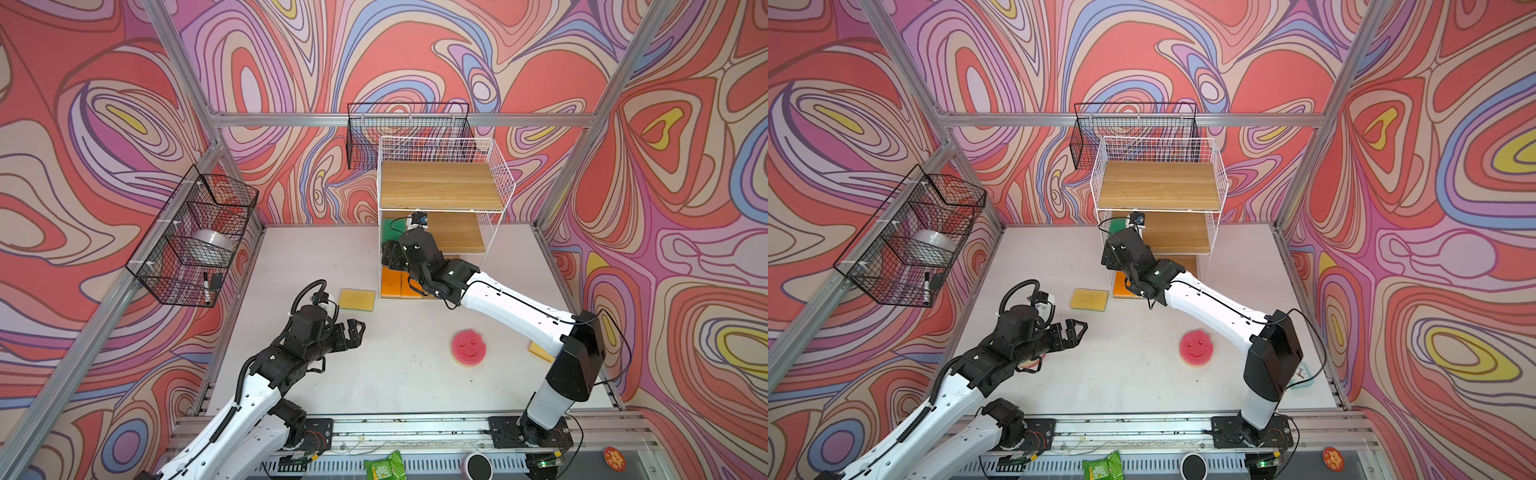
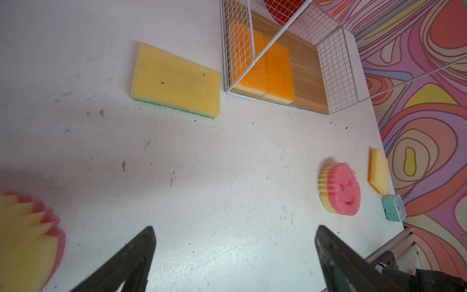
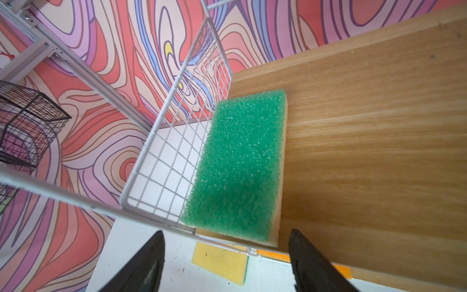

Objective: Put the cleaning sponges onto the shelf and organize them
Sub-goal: 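Lower the green sponge onto the middle shelf board and open the right gripper, then draw the right gripper back while the left gripper reaches to the yellow sponge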

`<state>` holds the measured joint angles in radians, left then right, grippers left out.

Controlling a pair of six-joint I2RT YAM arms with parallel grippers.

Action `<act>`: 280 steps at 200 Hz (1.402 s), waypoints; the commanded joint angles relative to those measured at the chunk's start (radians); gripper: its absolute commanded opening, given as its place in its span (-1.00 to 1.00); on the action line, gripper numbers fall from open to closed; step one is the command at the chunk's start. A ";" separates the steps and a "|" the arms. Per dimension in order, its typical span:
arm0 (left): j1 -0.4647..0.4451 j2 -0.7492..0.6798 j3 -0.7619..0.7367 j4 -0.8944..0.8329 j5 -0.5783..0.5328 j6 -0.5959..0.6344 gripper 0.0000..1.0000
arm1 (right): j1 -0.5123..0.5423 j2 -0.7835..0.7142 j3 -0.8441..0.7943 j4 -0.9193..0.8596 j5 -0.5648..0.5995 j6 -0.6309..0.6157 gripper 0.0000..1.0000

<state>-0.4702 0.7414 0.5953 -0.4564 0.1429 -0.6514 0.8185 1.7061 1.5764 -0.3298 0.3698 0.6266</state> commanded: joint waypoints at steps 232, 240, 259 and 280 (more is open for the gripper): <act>0.287 0.690 0.468 -0.137 -0.004 0.183 0.76 | 0.089 -0.521 -0.554 0.167 -0.291 -0.184 0.64; 0.296 0.738 0.492 -0.133 0.004 0.184 0.71 | 0.088 -0.536 -0.571 0.170 -0.319 -0.190 0.65; 0.305 0.822 0.524 -0.087 0.016 0.182 0.51 | 0.088 -0.581 -0.617 0.186 -0.359 -0.204 0.63; 0.305 0.904 0.559 -0.055 0.005 0.181 0.18 | 0.088 -0.627 -0.675 0.209 -0.354 -0.230 0.62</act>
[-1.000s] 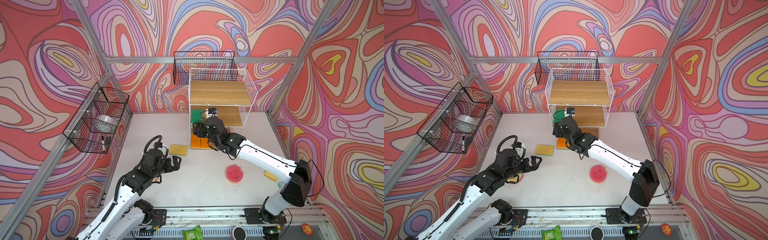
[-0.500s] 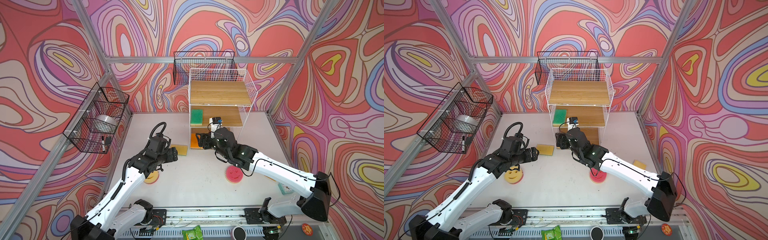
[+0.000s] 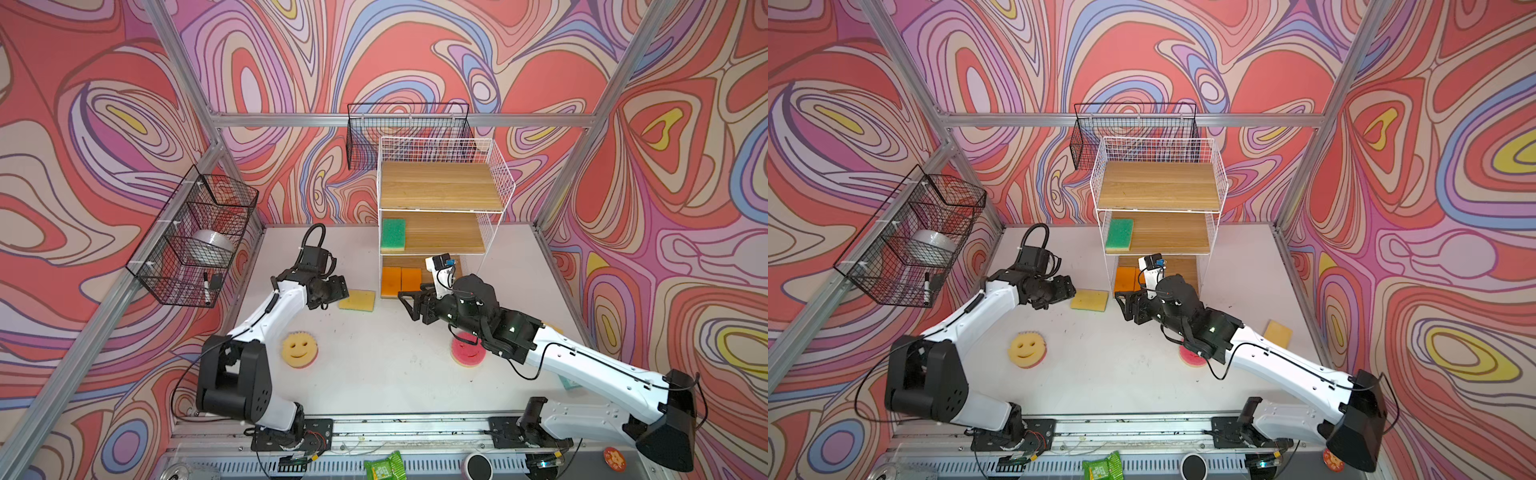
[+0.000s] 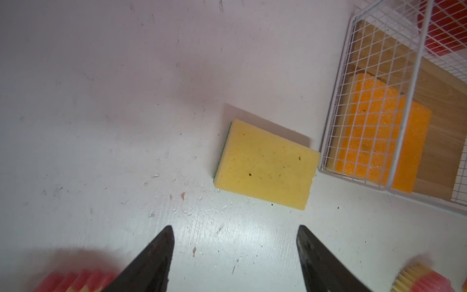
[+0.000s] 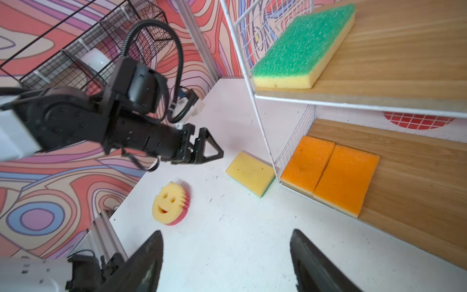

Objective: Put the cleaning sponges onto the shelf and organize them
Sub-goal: 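Draw the right gripper back while the left gripper reaches to the yellow sponge, then grasp the yellow sponge's edge with the left gripper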

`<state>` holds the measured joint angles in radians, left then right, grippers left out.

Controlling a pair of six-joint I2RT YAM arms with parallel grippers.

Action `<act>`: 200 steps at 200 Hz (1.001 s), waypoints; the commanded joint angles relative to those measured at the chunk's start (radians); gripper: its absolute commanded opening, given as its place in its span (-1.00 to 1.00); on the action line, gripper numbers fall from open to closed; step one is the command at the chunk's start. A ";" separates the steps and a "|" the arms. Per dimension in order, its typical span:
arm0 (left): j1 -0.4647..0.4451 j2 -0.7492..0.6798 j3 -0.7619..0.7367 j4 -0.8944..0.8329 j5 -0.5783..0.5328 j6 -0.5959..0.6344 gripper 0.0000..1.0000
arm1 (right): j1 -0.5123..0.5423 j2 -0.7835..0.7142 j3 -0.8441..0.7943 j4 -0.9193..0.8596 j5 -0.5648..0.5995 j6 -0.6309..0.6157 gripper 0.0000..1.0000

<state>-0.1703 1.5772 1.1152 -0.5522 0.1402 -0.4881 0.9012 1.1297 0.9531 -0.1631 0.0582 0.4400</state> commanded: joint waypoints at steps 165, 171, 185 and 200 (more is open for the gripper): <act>0.005 0.281 0.087 0.142 0.008 0.031 -0.36 | 0.006 -0.024 -0.083 0.027 -0.082 -0.114 0.64; 0.005 0.283 0.085 0.144 0.010 0.031 -0.36 | 0.007 -0.027 -0.083 0.027 -0.080 -0.113 0.63; 0.005 0.290 0.082 0.146 0.010 0.029 -0.40 | 0.005 -0.032 -0.086 0.025 -0.075 -0.113 0.64; 0.005 0.294 0.077 0.149 0.012 0.029 -0.49 | 0.005 -0.035 -0.091 0.024 -0.069 -0.113 0.64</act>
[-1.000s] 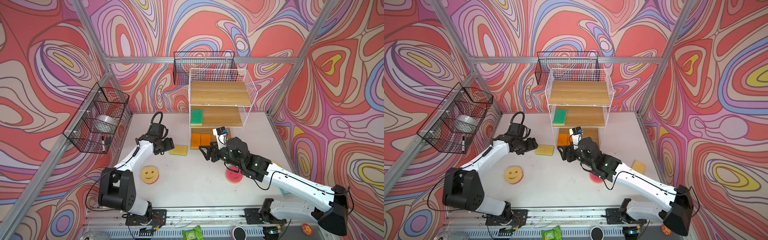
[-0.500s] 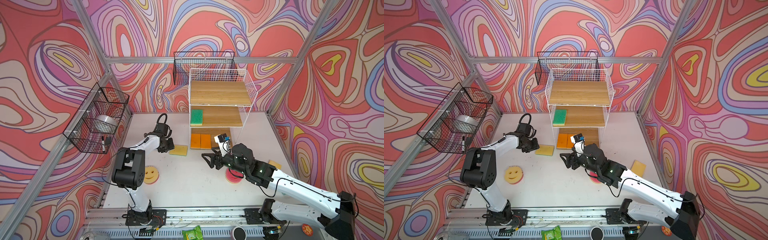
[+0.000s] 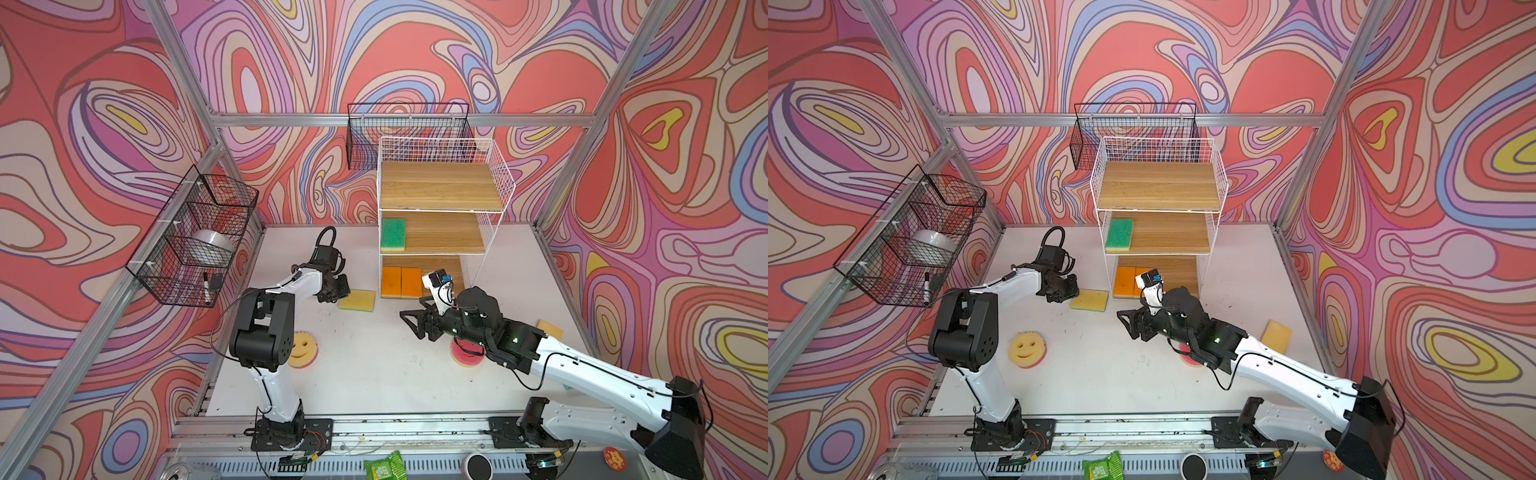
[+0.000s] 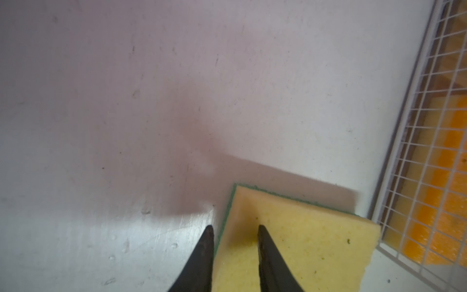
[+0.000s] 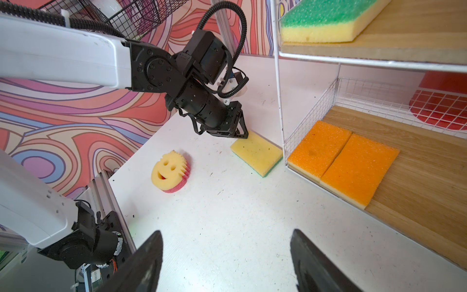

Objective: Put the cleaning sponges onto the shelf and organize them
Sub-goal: 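Grasp the yellow sponge's edge with the left gripper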

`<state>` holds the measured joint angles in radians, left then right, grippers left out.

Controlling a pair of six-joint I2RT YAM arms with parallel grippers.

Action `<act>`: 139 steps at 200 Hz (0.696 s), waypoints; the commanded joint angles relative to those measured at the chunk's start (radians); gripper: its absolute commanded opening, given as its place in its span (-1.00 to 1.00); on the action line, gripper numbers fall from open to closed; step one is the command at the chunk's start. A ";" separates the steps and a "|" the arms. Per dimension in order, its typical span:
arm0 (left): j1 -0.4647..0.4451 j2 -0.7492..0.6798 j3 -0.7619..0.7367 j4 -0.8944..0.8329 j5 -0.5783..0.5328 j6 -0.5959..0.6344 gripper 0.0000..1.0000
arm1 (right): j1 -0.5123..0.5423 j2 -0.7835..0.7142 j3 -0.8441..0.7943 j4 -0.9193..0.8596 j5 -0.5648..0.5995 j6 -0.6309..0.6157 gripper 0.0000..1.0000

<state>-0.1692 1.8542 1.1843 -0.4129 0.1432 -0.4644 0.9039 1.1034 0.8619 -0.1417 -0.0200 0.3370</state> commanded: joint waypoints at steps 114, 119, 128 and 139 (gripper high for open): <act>0.003 -0.106 -0.043 -0.002 0.025 -0.021 -1.00 | 0.004 -0.025 -0.006 -0.021 0.010 0.008 0.67; 0.004 -0.120 -0.049 -0.005 0.027 -0.024 -1.00 | 0.003 -0.024 -0.003 -0.024 0.009 0.007 0.67; 0.004 -0.144 -0.058 -0.015 0.028 -0.027 -1.00 | 0.004 -0.023 -0.001 -0.030 0.005 0.010 0.68; 0.004 -0.175 -0.066 -0.035 0.034 -0.032 -1.00 | 0.003 -0.019 0.001 -0.033 -0.003 0.012 0.71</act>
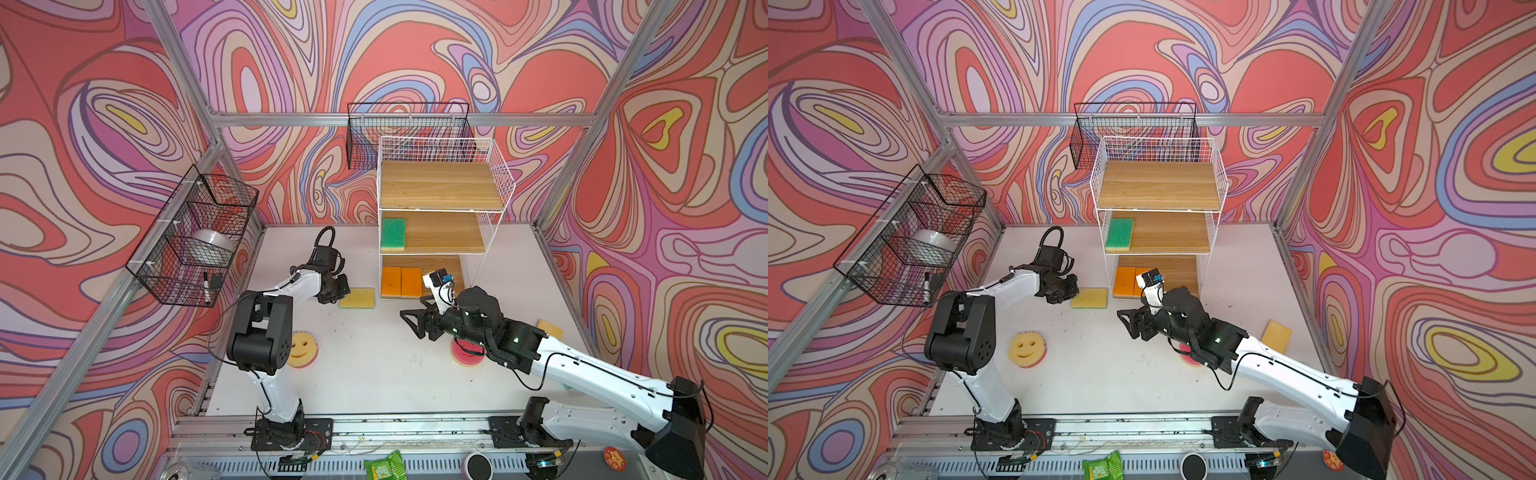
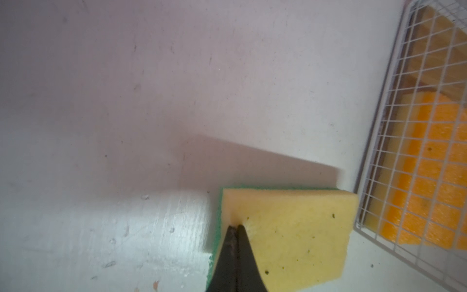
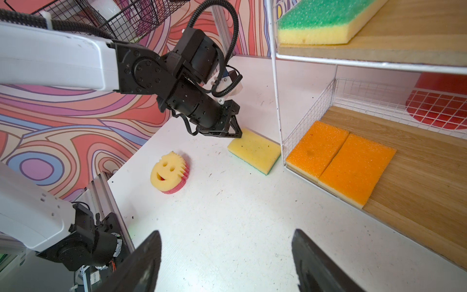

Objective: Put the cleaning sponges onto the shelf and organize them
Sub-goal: 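Grasp the yellow sponge's edge with the left gripper, then lift the yellow sponge with the left gripper while the right gripper approaches it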

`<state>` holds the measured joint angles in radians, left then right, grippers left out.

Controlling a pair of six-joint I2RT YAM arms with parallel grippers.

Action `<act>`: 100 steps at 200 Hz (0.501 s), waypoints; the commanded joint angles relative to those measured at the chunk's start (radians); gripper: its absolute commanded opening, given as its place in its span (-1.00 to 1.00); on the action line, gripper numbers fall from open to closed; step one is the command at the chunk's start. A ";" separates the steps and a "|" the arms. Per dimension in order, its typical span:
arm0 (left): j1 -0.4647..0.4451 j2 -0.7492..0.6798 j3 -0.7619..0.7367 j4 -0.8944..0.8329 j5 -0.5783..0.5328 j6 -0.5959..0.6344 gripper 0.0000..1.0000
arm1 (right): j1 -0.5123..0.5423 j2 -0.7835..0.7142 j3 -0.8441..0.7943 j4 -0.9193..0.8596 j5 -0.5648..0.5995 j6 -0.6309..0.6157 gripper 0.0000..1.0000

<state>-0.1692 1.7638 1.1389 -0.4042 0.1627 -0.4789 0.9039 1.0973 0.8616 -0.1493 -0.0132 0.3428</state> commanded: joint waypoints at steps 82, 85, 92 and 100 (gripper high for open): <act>0.004 -0.399 -0.128 -0.154 0.153 -0.042 -1.00 | -0.051 0.074 -0.031 0.044 -0.149 0.098 0.97; 0.004 -0.411 -0.136 -0.153 0.158 -0.045 -1.00 | -0.064 0.075 -0.036 0.058 -0.166 0.109 0.96; 0.004 -0.439 -0.153 -0.149 0.177 -0.054 -1.00 | -0.096 0.079 -0.054 0.091 -0.207 0.137 0.95; 0.004 -0.470 -0.175 -0.140 0.194 -0.065 -1.00 | -0.133 0.085 -0.075 0.132 -0.259 0.177 0.92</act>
<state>-0.1692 1.3743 1.0111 -0.5133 0.2859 -0.5098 0.8539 1.1652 0.8398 -0.1265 -0.1318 0.4126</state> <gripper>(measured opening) 0.047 0.976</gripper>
